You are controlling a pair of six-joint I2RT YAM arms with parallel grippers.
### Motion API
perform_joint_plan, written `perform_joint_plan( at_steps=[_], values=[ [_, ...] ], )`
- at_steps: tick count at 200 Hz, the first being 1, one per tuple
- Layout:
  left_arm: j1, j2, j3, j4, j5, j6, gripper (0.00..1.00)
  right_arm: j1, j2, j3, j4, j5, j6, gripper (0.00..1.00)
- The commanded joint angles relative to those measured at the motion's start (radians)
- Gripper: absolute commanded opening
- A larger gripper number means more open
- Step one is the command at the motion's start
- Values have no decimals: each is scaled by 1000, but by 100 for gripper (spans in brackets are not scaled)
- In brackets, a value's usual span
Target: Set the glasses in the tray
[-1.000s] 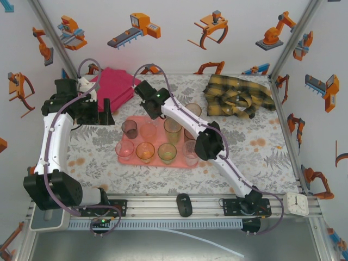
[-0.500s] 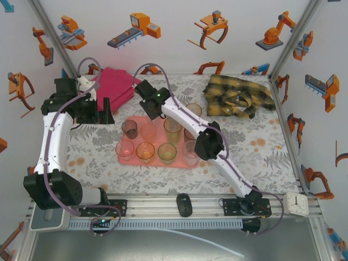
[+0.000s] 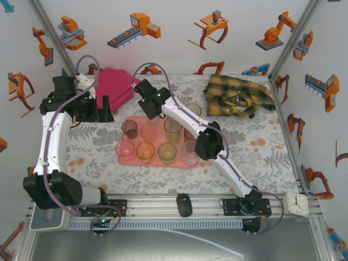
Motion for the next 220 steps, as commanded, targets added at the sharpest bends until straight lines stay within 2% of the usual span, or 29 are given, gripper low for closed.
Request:
perform_joint_plan(
  at_steps=[1, 65, 151, 220],
  values=[
    [5, -1, 35, -18, 34, -9, 99, -5, -67, 40, 21, -2, 16, 41],
    [5, -5, 35, -23, 46, -16, 99, -5, -72, 40, 21, 37, 16, 43],
    [4, -8, 125, -59, 25, -5, 98, 9, -121, 55, 147, 55, -12, 45],
    [4, -23, 173, -110, 26, 13, 97, 1, -314, 5, 113, 143, -42, 46]
  ],
)
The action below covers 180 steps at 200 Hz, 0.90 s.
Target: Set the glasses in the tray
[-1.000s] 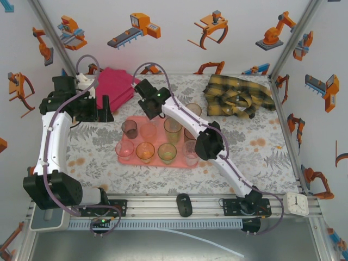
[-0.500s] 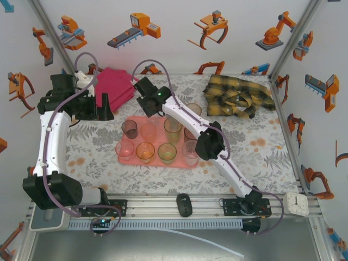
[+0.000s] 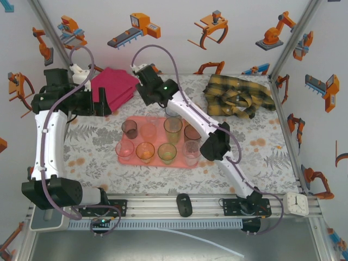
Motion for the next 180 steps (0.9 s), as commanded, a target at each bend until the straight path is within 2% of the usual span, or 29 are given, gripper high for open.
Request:
perform_joint_plan(
  at_steps=[1, 52, 111, 142, 159, 180],
  values=[
    [4, -23, 22, -48, 9, 16, 97, -4, -147, -12, 1, 50, -17, 46],
    [4, -50, -25, -70, 18, 35, 97, -34, -265, -77, -152, -18, 83, 46],
    [1, -50, -37, -127, 40, 103, 97, -65, -411, -240, -210, -154, 181, 49],
    [-2, -51, -48, -152, 46, 131, 97, -69, -421, -266, -242, -207, 202, 49],
    [2, -53, -61, -141, 41, 92, 97, -69, -457, -326, -223, -213, 231, 49],
    [1, -54, -97, -92, 16, 38, 97, -72, -557, -494, -128, -191, 258, 49]
  ],
)
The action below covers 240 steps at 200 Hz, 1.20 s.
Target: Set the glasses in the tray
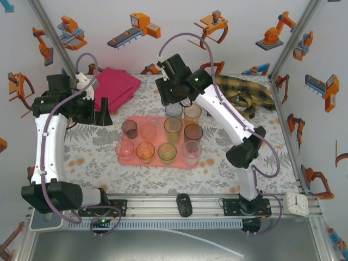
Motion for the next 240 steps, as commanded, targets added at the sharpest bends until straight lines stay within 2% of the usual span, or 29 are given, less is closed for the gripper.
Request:
perform_joint_plan(
  at_steps=[1, 37, 70, 107, 125, 144, 154, 173, 191, 214, 240],
  values=[
    [1, -18, -40, 24, -9, -48, 97, -6, -138, -133, 69, -4, 58, 50],
    [5, -14, -57, 79, -87, -114, 97, -68, -302, -351, 185, -17, 127, 50],
    [7, -25, -82, 126, -112, -152, 97, -147, -448, -538, 270, -28, 171, 50],
    [16, -37, -97, 188, -178, -207, 97, -236, -622, -738, 378, -16, 164, 53],
    [86, -55, -117, 241, -95, -284, 97, -293, -715, -827, 431, -2, 138, 57],
    [192, -58, -121, 271, 12, -385, 97, -371, -808, -922, 489, -3, 149, 75],
    [230, -55, -120, 277, 34, -413, 97, -414, -838, -958, 507, -27, 160, 80],
    [259, -69, -141, 289, 33, -420, 97, -460, -858, -1000, 492, -50, 183, 83],
    [263, -105, -200, 324, 12, -410, 97, -465, -891, -1049, 488, -32, 204, 83],
    [263, -169, -309, 410, -7, -416, 97, -467, -978, -1137, 508, 31, 215, 81],
    [264, -246, -404, 510, -25, -431, 97, -488, -1003, -1148, 477, 36, 200, 85]
  ],
)
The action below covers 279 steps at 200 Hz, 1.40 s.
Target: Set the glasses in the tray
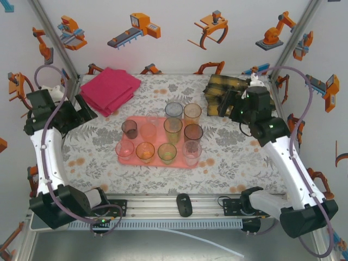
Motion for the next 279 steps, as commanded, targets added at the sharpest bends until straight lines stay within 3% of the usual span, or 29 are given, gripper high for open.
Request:
perform_joint_plan(
  at_steps=[1, 18, 88, 110, 128, 176, 192, 218, 279],
  values=[
    [2, -70, -60, 126, -4, -33, 97, -20, -38, 3, 7, 37, 8, 85],
    [2, -96, -101, 180, -13, -36, 97, -38, -48, 7, -2, 45, -1, 99],
    [2, -112, -266, 374, -71, -34, 97, -69, -31, -60, 76, 114, -133, 99],
    [2, -138, -393, 534, -75, -54, 97, -69, -29, -99, 78, 169, -253, 99],
    [0, -161, -505, 682, -63, -58, 97, -71, -41, -162, 121, 280, -248, 99],
    [-27, -184, -727, 997, -16, -64, 97, -156, -111, -402, 358, 252, -267, 99],
    [-73, -175, -785, 1086, -1, 2, 97, -175, -95, -466, 426, 257, -266, 99],
    [-127, -97, -857, 1274, 0, 81, 97, -185, -65, -561, 563, 259, -297, 99],
    [-134, 183, -922, 1679, -31, 7, 97, -190, -143, -864, 929, 345, -355, 99]
  ],
)
